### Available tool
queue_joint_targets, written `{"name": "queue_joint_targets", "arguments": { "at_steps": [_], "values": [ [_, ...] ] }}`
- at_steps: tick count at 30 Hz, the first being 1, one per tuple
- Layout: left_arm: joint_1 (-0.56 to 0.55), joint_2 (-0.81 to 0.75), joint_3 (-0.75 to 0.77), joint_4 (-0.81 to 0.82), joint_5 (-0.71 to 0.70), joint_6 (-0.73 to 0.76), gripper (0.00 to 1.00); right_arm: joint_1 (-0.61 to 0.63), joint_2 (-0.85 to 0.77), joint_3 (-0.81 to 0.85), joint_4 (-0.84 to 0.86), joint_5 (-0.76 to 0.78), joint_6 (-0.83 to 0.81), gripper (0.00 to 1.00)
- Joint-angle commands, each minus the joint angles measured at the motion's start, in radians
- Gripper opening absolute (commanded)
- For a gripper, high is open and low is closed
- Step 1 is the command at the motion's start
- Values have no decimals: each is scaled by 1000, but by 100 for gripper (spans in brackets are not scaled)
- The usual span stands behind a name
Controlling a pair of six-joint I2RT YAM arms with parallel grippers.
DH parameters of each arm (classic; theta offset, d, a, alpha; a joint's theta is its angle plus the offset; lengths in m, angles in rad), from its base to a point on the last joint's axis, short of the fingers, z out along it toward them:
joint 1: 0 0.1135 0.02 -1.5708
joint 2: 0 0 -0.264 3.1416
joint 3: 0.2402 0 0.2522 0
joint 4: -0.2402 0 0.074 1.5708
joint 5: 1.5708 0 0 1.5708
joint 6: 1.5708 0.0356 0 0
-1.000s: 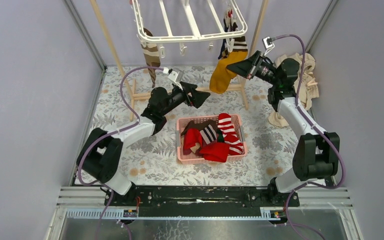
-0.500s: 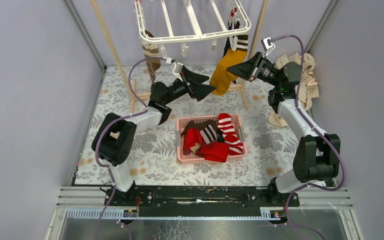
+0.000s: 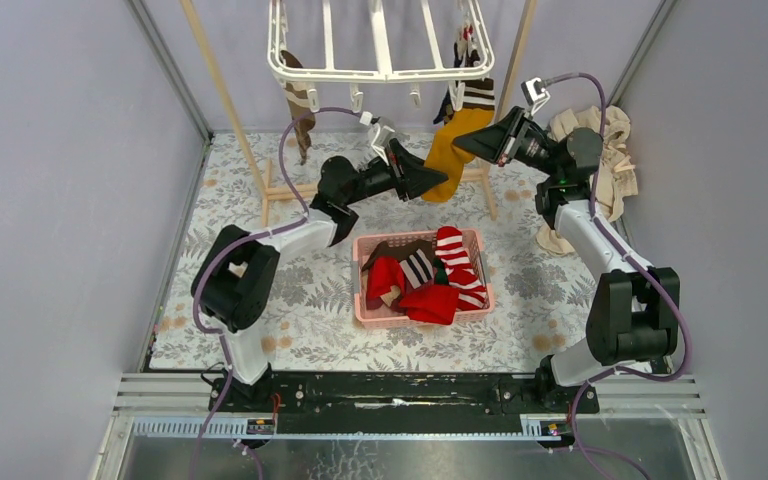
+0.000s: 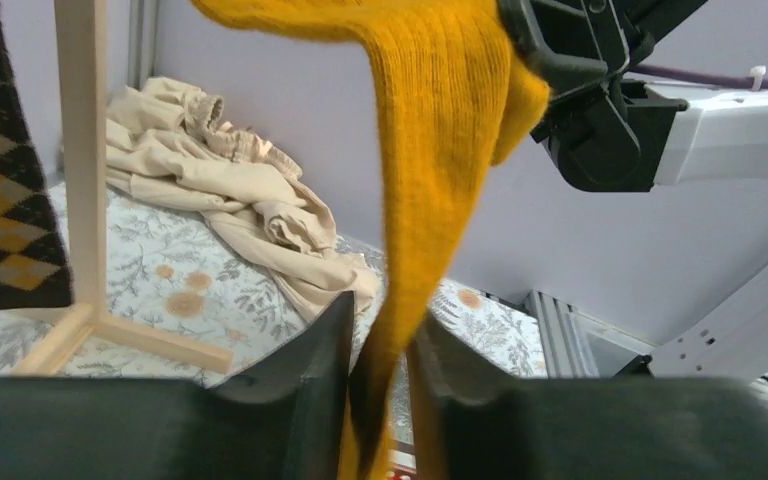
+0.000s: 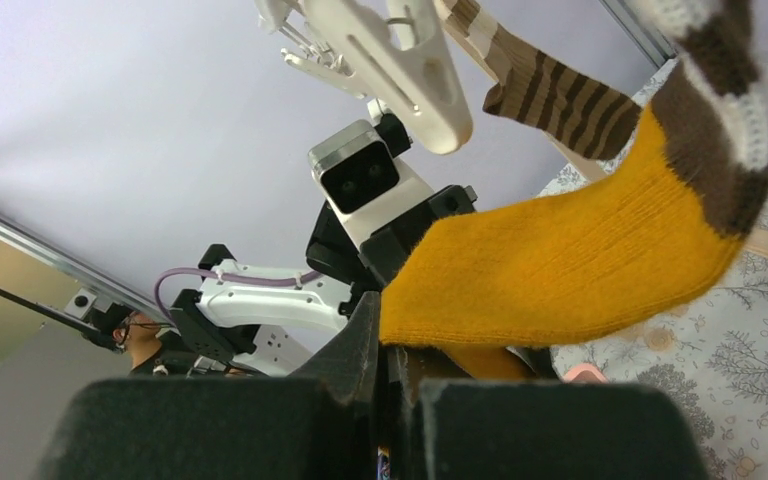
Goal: Remove the socks clipped to the hanger
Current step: Remove the sock from the hanger.
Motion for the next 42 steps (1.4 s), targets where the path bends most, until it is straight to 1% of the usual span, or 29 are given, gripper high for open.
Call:
{"name": "queue_joint_targets", "arguments": {
  "at_steps": [1, 3, 6, 8, 10, 11, 14, 17, 19, 22, 24, 27, 34, 42],
  "values": [
    [2, -48, 55, -139, 38, 71, 25, -2, -10, -3, 27, -15, -29, 0],
    [2, -72, 50, -183, 31, 88, 21, -2, -18, -5, -15, -10, -69, 1],
    [2, -117, 29, -232, 29, 102, 12, -2, -49, -2, -146, 8, -173, 11],
    [3, -152, 10, -270, 20, 111, 11, 0, -73, 10, -274, 36, -282, 28],
    [2, -185, -1, -321, 11, 126, 10, 0, -93, 25, -398, 66, -394, 38],
    [2, -197, -6, -342, 7, 134, 10, 0, -105, 34, -467, 89, -454, 41],
    [2, -217, 2, -414, 5, 155, 10, 0, -161, 58, -663, 209, -631, 47],
    [3, -223, 23, -466, 8, 171, 10, 0, -234, 53, -747, 349, -749, 51],
    [3, -225, 45, -512, 9, 183, 10, 0, -282, 34, -737, 416, -793, 52],
    [4, -229, 67, -555, 18, 198, 10, 1, -342, -5, -642, 490, -815, 56],
    [4, -238, 76, -579, 23, 204, 10, 4, -361, -8, -589, 536, -825, 63],
    [4, -252, 76, -592, 28, 202, 10, 13, -330, 30, -550, 565, -839, 74],
    [3, -271, 93, -626, 38, 204, 10, 66, -216, 117, -508, 622, -897, 75],
    [2, -271, 113, -665, 52, 211, 10, 140, -161, 177, -465, 682, -969, 75]
  ]
}}
